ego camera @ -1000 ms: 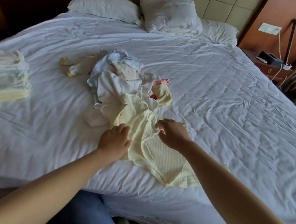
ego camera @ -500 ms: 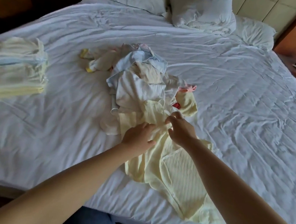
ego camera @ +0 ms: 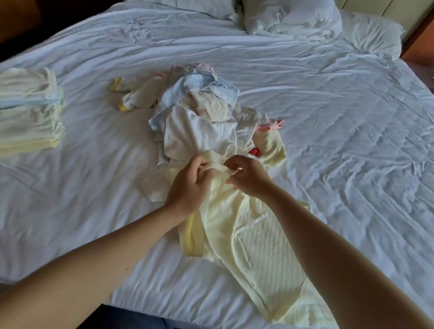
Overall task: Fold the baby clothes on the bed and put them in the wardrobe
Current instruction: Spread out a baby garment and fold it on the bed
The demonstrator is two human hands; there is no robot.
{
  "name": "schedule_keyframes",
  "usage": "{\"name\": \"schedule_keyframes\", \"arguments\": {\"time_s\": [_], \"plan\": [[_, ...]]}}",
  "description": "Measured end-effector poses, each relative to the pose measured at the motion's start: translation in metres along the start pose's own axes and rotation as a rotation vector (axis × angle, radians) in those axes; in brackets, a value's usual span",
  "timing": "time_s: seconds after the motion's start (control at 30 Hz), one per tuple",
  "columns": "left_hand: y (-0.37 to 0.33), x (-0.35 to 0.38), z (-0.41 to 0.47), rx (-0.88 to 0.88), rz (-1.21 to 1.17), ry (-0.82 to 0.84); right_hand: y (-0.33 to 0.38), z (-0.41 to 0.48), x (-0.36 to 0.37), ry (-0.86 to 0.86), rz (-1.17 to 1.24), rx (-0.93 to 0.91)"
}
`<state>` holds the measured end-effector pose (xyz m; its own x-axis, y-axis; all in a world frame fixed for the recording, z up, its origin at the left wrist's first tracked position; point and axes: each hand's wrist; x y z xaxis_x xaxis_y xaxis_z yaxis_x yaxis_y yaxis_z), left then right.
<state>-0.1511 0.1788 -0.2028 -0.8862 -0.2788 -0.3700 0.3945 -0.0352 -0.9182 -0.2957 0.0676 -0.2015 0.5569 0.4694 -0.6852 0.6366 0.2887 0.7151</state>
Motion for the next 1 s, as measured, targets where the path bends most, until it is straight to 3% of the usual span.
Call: {"name": "schedule_keyframes", "arguments": {"time_s": [0.2,0.33,0.5,0.77,0.9,1.0], "plan": [[-0.016,-0.003,-0.020,0.097,0.071,0.132,0.003,-0.015,-0.019,-0.139,-0.133,-0.012],[-0.025,0.012,-0.039,0.127,0.244,0.308,-0.009,-0.054,-0.037,-0.265,-0.285,-0.058],[-0.030,0.039,-0.067,0.163,0.434,0.483,-0.039,-0.117,-0.036,-0.377,-0.287,-0.047],[-0.017,0.065,-0.082,0.053,0.611,0.804,-0.082,-0.157,-0.017,-0.043,-0.320,0.226],[-0.017,0.064,-0.078,0.038,0.548,0.775,-0.087,-0.156,-0.020,-0.056,-0.271,0.241],[-0.019,0.061,-0.071,0.113,0.588,0.673,-0.089,-0.150,-0.023,-0.193,-0.241,0.260]]}}
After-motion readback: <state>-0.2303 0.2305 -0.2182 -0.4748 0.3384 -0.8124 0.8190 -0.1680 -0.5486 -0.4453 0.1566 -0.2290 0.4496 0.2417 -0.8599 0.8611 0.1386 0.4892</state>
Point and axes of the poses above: each hand's wrist, its own z-axis towards the middle knuckle, its own x-axis out of the palm, y = z × x, and after that the axes turned 6 degrees about y, right-handed
